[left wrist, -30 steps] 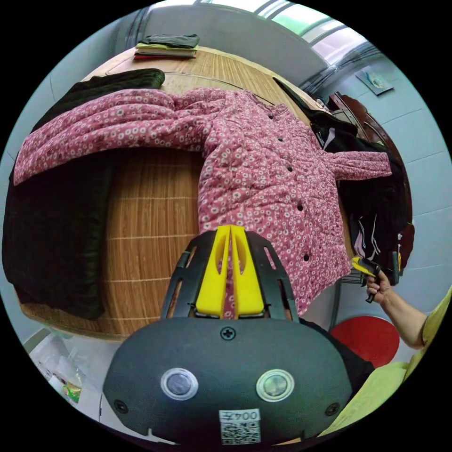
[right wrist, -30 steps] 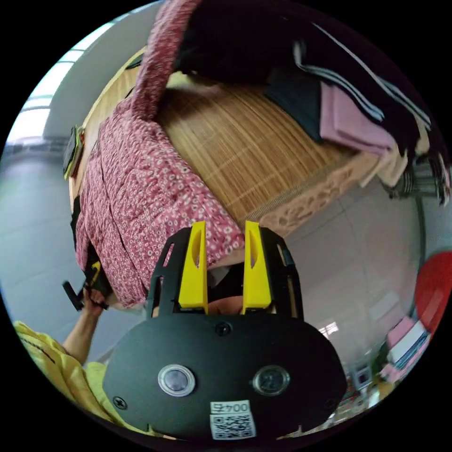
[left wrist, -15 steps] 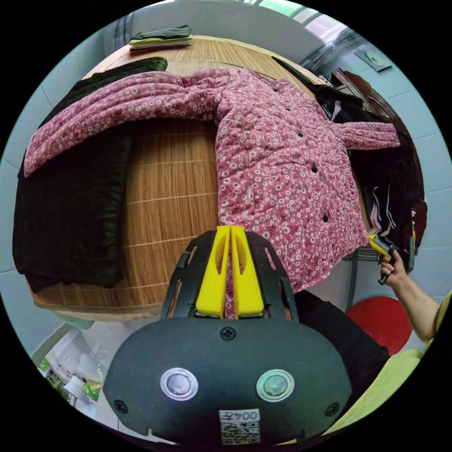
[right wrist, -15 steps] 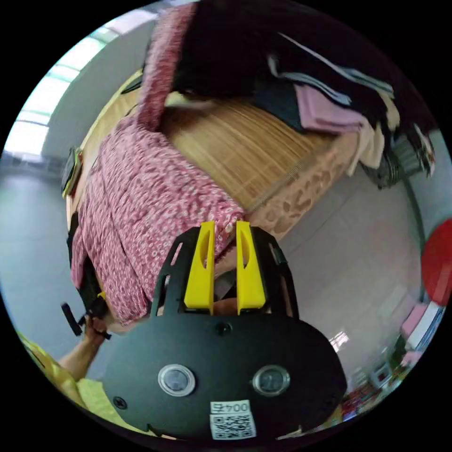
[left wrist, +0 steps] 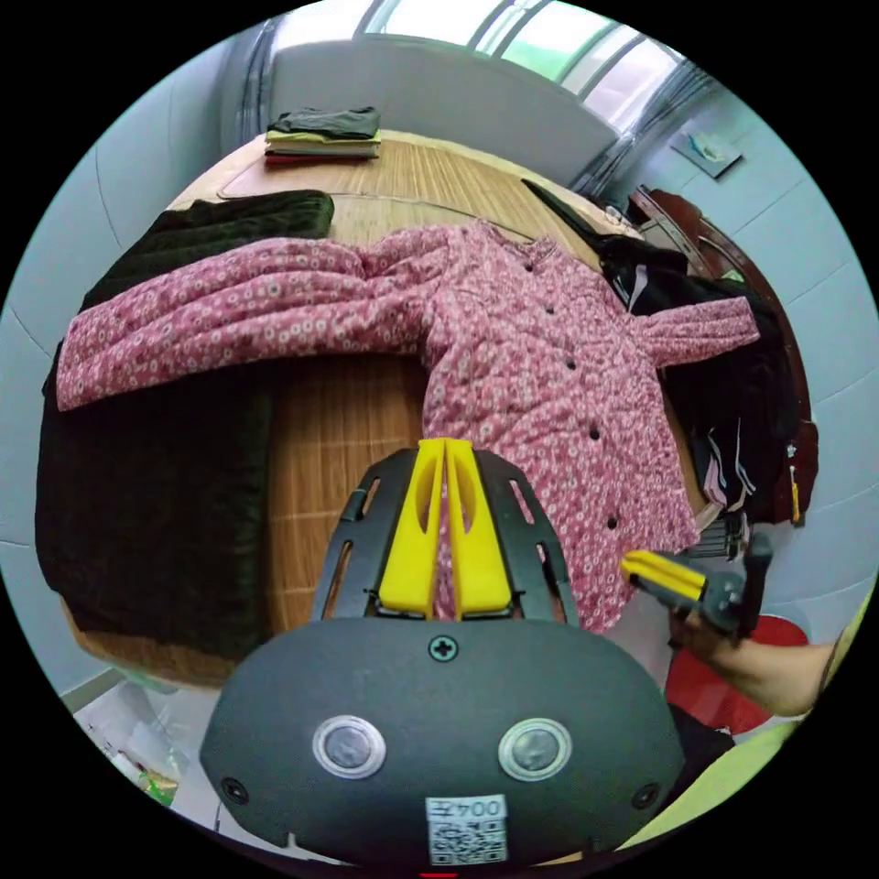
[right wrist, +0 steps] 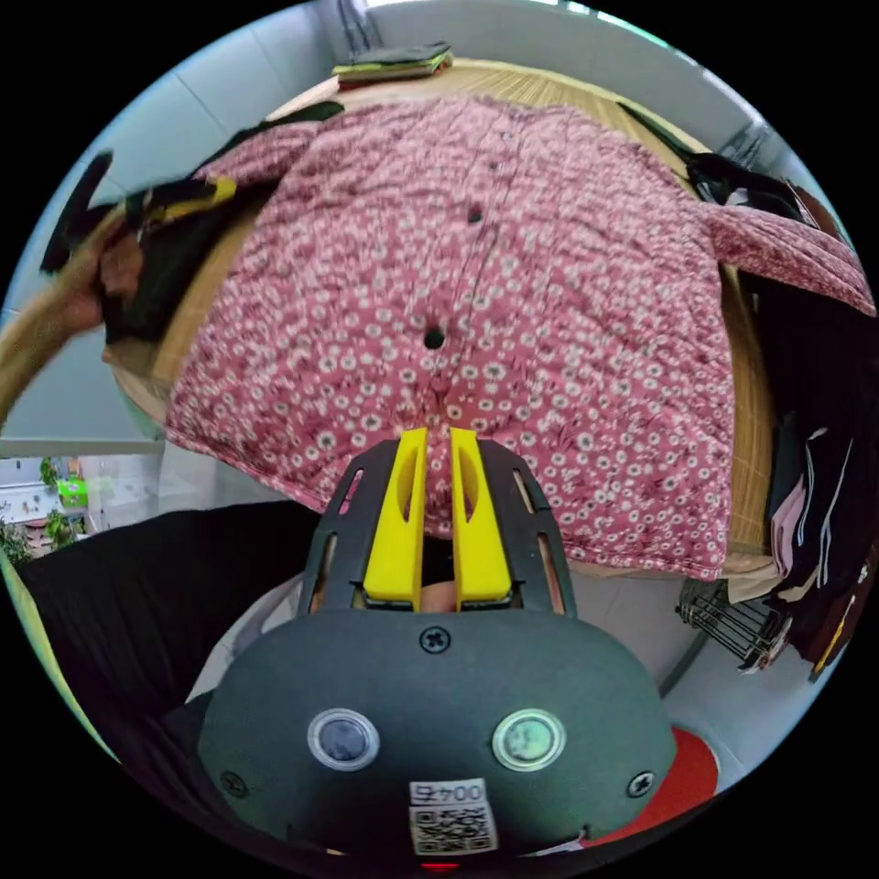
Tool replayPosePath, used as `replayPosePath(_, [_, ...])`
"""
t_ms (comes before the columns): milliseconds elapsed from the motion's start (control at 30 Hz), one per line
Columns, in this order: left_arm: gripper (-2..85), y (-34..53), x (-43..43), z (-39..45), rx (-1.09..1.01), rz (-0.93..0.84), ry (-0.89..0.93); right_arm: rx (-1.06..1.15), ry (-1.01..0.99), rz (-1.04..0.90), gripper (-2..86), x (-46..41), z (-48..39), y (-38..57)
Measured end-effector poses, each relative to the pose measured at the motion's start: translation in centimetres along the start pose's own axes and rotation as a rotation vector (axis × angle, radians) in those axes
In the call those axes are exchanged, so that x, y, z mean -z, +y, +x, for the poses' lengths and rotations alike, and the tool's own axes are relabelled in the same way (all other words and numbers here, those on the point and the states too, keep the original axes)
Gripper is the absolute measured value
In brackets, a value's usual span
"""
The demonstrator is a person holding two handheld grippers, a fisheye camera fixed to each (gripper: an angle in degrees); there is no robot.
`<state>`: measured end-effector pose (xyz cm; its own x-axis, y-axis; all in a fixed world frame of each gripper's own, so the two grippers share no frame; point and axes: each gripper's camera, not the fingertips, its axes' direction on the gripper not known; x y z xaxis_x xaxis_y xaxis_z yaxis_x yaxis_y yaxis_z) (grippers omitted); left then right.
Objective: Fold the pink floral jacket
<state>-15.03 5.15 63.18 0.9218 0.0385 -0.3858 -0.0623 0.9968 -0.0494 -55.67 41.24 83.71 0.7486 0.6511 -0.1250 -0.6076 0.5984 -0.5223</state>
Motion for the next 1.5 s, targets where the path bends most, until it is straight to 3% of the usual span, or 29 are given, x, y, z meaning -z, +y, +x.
replayPosePath(133, [0.5,-6.5,-6.7,1.3,-0.056,0.077,-0.047,0.042,0.042,0.081,5.1,-1.6,-0.4,1.2])
replayPosePath(233, [0.5,-7.9,-13.5,0.1,-0.165,-0.093,-0.175,0.079,0.041,0.076,5.1,-2.1,-0.2,1.5])
replayPosePath(300, [0.6,-7.1,-14.8,-1.2,-0.239,-0.040,-0.110,0.098,0.041,0.082,5.1,-2.5,-0.1,1.7])
replayPosePath(367, [0.6,-8.1,-14.7,-1.8,-0.180,-0.105,-0.047,0.111,0.039,0.075,5.1,-2.9,0.1,1.7])
replayPosePath(433, [0.6,-8.7,-11.1,-0.9,-0.235,0.055,0.011,0.096,0.021,0.072,5.0,-3.1,0.5,1.7])
replayPosePath(500, [0.7,-9.5,-9.8,-1.3,-0.251,0.166,-0.052,0.083,0.007,0.071,5.0,-3.3,0.8,1.7])
replayPosePath(567, [0.7,-11.6,-12.3,-3.9,-0.177,0.106,-0.097,0.096,0.015,0.070,4.8,-3.7,0.9,1.8])
replayPosePath(633, [0.8,-14.2,-19.0,-8.5,-0.086,-0.157,-0.180,0.097,0.017,0.072,4.7,-3.9,1.0,1.9])
replayPosePath(767, [1.1,-14.5,-20.2,-13.6,0.100,-0.123,0.061,0.086,0.027,0.071,4.7,-4.3,1.1,2.1])
replayPosePath(900, [2.1,-8.2,-13.4,-15.4,0.100,0.113,0.169,0.091,0.029,0.055,4.5,-4.6,1.3,2.1])
replayPosePath(1033, [8.7,3.4,-7.1,-24.2,0.365,0.346,0.250,0.123,0.015,0.018,4.5,-4.7,1.9,1.7])
replayPosePath(1200, [16.8,13.1,-4.5,-34.3,0.692,0.474,0.240,0.136,0.016,-0.013,4.4,-4.8,2.3,1.7])
replayPosePath(1500, [15.0,18.7,-5.2,-38.5,0.928,0.549,0.197,0.129,0.059,-0.069,4.3,-4.7,2.5,2.1])
